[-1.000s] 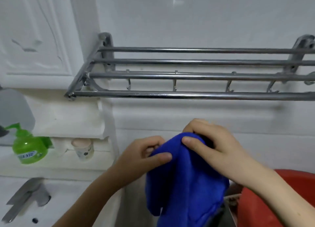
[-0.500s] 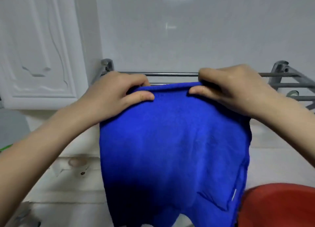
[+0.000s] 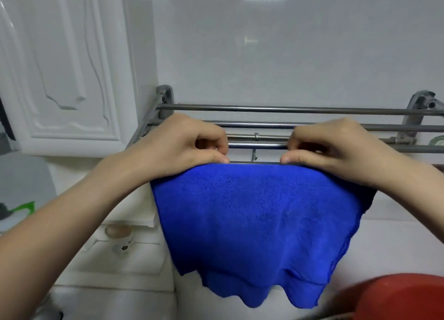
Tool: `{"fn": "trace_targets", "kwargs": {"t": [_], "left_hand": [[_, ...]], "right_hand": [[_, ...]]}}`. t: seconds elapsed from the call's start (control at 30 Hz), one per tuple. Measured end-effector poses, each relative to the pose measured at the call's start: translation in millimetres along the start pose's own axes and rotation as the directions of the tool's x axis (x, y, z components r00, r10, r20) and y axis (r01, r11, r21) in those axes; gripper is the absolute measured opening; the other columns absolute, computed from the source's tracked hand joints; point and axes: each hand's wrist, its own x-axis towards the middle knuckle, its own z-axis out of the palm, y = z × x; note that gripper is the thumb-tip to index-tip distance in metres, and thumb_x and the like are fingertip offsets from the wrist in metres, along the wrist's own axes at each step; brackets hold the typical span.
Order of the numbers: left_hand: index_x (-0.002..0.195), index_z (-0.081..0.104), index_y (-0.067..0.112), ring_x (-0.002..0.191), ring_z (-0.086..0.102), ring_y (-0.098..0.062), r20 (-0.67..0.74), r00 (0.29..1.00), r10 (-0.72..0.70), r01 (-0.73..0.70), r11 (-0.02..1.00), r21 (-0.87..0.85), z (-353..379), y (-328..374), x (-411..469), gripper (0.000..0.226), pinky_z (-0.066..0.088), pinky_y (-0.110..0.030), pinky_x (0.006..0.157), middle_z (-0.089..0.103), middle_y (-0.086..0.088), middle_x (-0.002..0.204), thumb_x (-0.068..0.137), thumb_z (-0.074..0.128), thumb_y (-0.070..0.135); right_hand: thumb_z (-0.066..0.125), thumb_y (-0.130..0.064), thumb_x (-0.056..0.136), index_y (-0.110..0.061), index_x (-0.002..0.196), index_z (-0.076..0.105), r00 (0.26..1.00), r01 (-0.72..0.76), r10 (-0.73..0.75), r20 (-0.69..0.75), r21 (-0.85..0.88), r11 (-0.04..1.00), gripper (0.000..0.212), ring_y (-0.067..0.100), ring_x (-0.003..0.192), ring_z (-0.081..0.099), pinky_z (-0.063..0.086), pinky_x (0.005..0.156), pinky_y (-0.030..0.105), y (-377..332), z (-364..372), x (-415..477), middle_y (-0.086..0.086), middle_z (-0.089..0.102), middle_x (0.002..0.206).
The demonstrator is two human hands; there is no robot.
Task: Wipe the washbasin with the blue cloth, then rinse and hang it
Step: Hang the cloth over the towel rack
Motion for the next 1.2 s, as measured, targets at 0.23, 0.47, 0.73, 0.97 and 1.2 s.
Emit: {"fn": "trace_targets", "kwargs": {"t": [0.23, 0.47, 0.73, 0.97, 1.2], "left_hand": [[0.09, 0.076, 0.033, 0.081, 0.065, -0.002, -0.056, 0.997, -0.055, 0.051, 0.997, -0.06, -1.0, -4.5, -38.8, 0.025, 0.045, -0.012, 0.07, 0.07, 0.022, 0.086, 0.071, 0.07, 0.05], [0.078, 0.076, 0.037, 0.081, 0.062, -0.003, -0.131, 0.982, -0.138, 0.135, 0.99, -0.027, -12.6, -11.1, -19.2, 0.005, 0.043, -0.017, 0.066, 0.071, 0.02, 0.077, 0.074, 0.074, 0.035], [0.086, 0.076, 0.029, 0.08, 0.063, -0.01, -0.042, 0.996, -0.084, 0.085, 0.996, 0.014, -12.6, -10.2, -18.3, 0.011, 0.045, -0.016, 0.068, 0.068, 0.015, 0.079, 0.075, 0.073, 0.027], [0.096, 0.073, 0.035, 0.085, 0.064, 0.004, -0.081, 0.991, -0.106, 0.107, 0.994, 0.005, -8.9, -3.0, -52.2, 0.026, 0.045, -0.012, 0.073, 0.069, 0.024, 0.091, 0.079, 0.062, 0.051], [0.082, 0.078, 0.027, 0.078, 0.062, 0.01, -0.223, 0.955, -0.193, 0.201, 0.979, 0.014, -6.2, -1.6, -54.0, 0.016, 0.039, -0.002, 0.069, 0.07, 0.026, 0.079, 0.074, 0.071, 0.039]], "right_hand": [[0.065, -0.047, 0.084, -0.025, 0.091, 0.074, 0.998, -0.008, 0.014, -0.061, 0.103, 0.995, 0.024, 0.01, 0.076, 0.066, 0.05, 0.07, 0.029, -4.1, 1.8, -34.5, -0.014, 0.07, 0.084], [0.079, -0.026, 0.077, -0.032, 0.078, 0.075, 0.96, -0.174, 0.204, -0.192, 0.162, 0.971, 0.008, -0.008, 0.08, 0.065, 0.042, 0.07, 0.003, -0.7, -7.1, -21.8, -0.027, 0.07, 0.087], [0.078, -0.026, 0.075, -0.034, 0.089, 0.072, 0.982, -0.18, 0.185, -0.039, 0.092, 0.979, 0.018, 0.006, 0.08, 0.067, 0.05, 0.07, 0.021, -5.9, -9.5, -16.7, -0.02, 0.068, 0.089], [0.058, -0.034, 0.092, -0.025, 0.089, 0.071, 0.99, -0.122, 0.127, -0.063, 0.073, 0.99, 0.016, -0.001, 0.084, 0.066, 0.046, 0.073, 0.01, -20.6, -9.6, -41.3, -0.016, 0.069, 0.09], [0.065, -0.04, 0.083, -0.025, 0.096, 0.077, 0.972, -0.199, 0.208, -0.112, 0.091, 0.976, 0.023, -0.018, 0.092, 0.06, 0.04, 0.077, -0.002, -23.4, -5.0, -53.5, -0.029, 0.07, 0.095]]}}
